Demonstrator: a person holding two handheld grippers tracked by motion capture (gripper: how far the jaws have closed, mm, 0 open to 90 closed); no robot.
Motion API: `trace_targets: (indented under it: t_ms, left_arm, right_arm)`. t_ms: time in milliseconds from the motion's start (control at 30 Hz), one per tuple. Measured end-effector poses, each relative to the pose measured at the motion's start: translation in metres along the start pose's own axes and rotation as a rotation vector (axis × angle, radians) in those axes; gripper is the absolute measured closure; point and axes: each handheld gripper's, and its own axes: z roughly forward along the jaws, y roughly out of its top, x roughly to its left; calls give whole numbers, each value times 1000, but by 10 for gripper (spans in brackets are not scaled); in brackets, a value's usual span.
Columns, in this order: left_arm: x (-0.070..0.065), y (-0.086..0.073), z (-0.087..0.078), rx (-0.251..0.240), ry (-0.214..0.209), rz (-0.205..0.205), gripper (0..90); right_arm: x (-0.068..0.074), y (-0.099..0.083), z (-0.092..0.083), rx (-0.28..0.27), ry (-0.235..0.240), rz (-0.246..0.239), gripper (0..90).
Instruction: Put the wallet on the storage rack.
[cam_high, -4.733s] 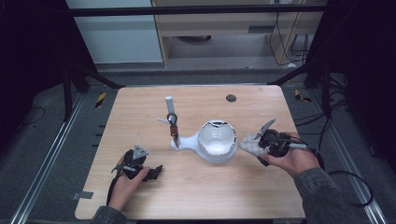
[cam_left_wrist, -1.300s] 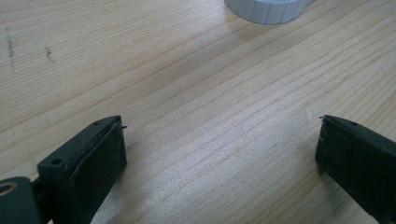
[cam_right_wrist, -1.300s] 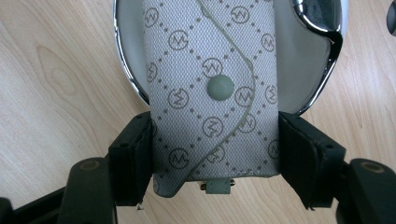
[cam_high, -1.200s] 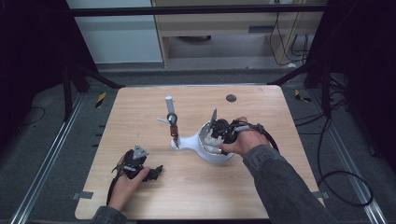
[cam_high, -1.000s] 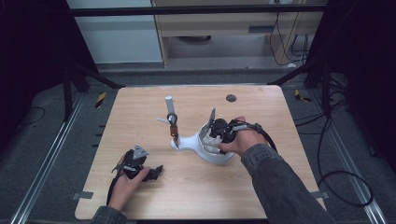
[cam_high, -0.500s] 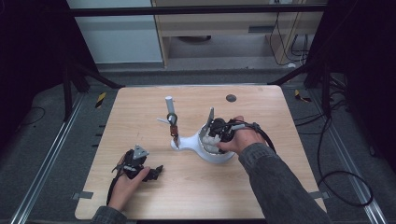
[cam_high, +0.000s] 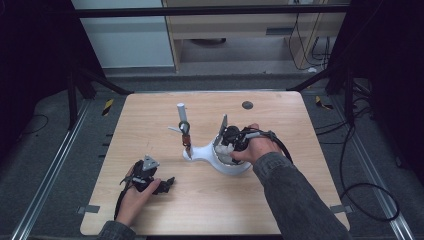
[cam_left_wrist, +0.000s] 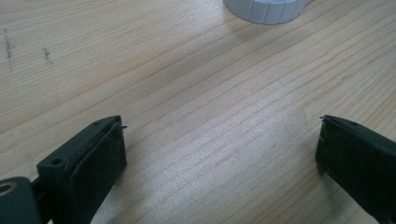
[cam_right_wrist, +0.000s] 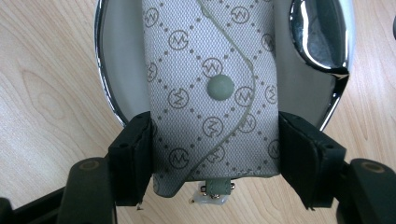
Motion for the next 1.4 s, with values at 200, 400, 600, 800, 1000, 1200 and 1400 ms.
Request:
trace_targets:
  t_ms: [200, 400, 600, 800, 1000, 1200, 1400]
  left_arm:
    - [0, 0, 0, 0, 0, 0, 11]
    - [0, 0, 0, 2, 0, 3, 11]
    - [0, 0, 0, 2, 0, 2, 11]
    - [0, 0, 0, 0, 0, 1, 11]
    - [0, 0, 0, 0, 0, 2, 11]
    - [0, 0, 0, 0, 0, 2, 11]
    - [0, 0, 0, 0, 0, 1, 11]
  right_arm:
    - [1, 3, 3, 2, 2, -1, 321]
    - [1, 4, 4, 3, 7, -10, 320]
    - [2, 5, 5, -4, 14, -1, 300]
    - [4, 4, 0, -42, 25, 33, 219]
    - [5, 2, -2, -57, 23, 36, 221]
    - [5, 1, -4, -75, 21, 42, 206]
    - [3, -3, -9, -101, 17, 59, 164]
